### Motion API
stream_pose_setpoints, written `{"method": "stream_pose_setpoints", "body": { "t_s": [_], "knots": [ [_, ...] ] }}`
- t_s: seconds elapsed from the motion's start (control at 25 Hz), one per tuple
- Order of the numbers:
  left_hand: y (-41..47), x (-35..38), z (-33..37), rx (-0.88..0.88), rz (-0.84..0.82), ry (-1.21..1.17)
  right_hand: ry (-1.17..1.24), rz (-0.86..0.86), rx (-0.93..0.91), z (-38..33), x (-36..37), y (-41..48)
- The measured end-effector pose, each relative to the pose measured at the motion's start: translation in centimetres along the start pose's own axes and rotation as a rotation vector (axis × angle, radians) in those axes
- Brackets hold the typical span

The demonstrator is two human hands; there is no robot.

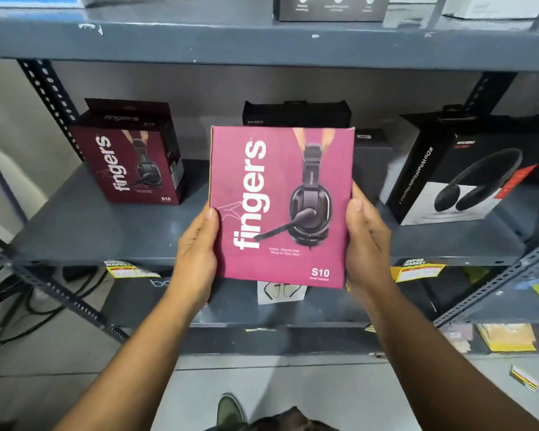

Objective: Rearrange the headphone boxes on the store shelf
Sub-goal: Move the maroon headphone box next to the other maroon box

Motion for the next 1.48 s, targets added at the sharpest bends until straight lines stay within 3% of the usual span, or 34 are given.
{"method": "stream_pose_setpoints", "body": {
  "t_s": [0.32, 0.52, 0.8, 0.92, 1.2, 1.48],
  "knots": [
    [-4.9, -4.1, 1.7, 0.027, 0.111, 0.016, 0.213, -0.18, 0.085, -2.0, 1.9, -5.2],
    [-4.7, -8.3, 1.3, 0.079, 0.142, 0.06, 0.057, -0.207, 0.052, 0.5, 5.0, -6.8],
    [4.7, -17.7, 3.8, 0.243, 0.129, 0.222, -0.172, -0.406, 0.011, 2.5, 18.6, -7.6],
    [10.7, -21.8, 4.4, 0.214, 0.143, 0.294, -0.21, -0.5, 0.01, 3.0, 25.7, -8.4],
    [18.5, -25.3, -0.5, 0.023, 0.158, 0.354, -0.325, -0.389, 0.129, 8.2, 32.0, -8.6],
    [20.9, -25.1, -2.8, 0.008, 0.12, 0.344, -0.377, -0.271, 0.166, 9.7, 33.0, -8.3]
  ]
}}
Point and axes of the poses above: each hand's wrist, its own y-axis towards the middle knuckle, its own x-axis out of the palm, z = x × y, the point moved 6 cm from there along y, towards the middle knuckle, and after that the axes turned 13 degrees about z, right-handed, at the moved point
